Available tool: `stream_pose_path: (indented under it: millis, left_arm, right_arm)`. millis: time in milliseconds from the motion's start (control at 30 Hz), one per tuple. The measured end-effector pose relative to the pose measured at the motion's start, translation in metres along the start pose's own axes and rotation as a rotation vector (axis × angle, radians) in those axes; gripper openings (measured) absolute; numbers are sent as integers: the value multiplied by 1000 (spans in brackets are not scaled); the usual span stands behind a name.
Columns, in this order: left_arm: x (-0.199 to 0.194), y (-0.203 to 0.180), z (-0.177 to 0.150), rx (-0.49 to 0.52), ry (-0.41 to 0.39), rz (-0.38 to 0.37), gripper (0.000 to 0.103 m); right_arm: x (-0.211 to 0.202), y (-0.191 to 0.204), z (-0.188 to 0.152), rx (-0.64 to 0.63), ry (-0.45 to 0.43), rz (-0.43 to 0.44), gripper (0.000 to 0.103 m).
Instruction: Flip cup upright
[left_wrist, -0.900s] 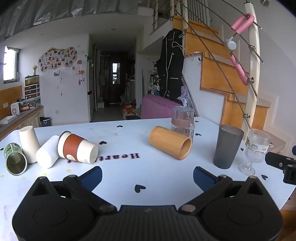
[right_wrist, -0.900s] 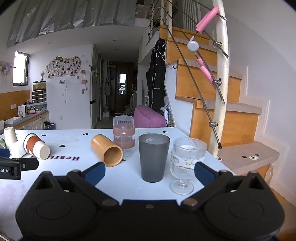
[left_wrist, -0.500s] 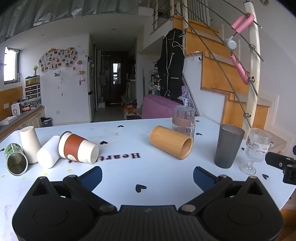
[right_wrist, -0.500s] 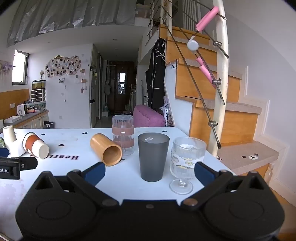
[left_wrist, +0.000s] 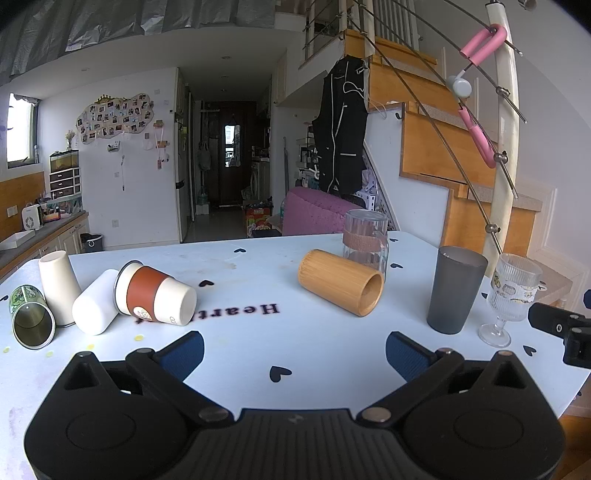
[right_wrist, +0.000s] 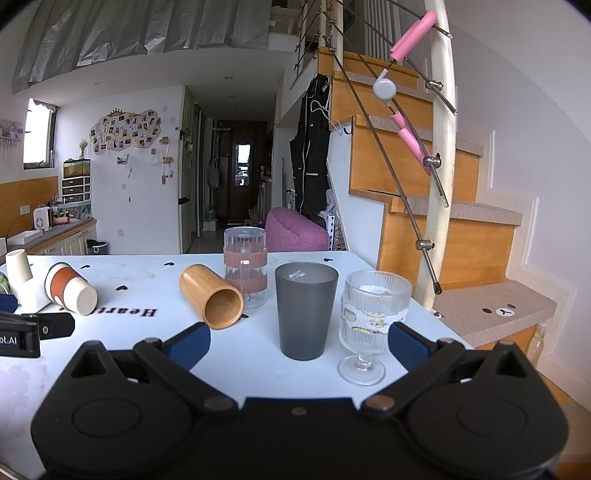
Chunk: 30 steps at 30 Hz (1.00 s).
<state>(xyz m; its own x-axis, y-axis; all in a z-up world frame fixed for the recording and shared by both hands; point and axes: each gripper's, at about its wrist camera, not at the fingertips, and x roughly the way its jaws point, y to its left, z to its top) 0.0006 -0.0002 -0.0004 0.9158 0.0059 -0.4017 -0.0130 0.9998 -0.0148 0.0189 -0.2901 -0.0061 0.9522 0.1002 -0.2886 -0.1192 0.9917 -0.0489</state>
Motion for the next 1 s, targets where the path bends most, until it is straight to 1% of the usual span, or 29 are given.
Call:
stream_pose_path:
  millis: [1000]
  left_arm:
    - [0, -2, 0, 2, 0, -1, 103]
  right_arm:
    - [0, 0, 0, 0, 2, 0, 103]
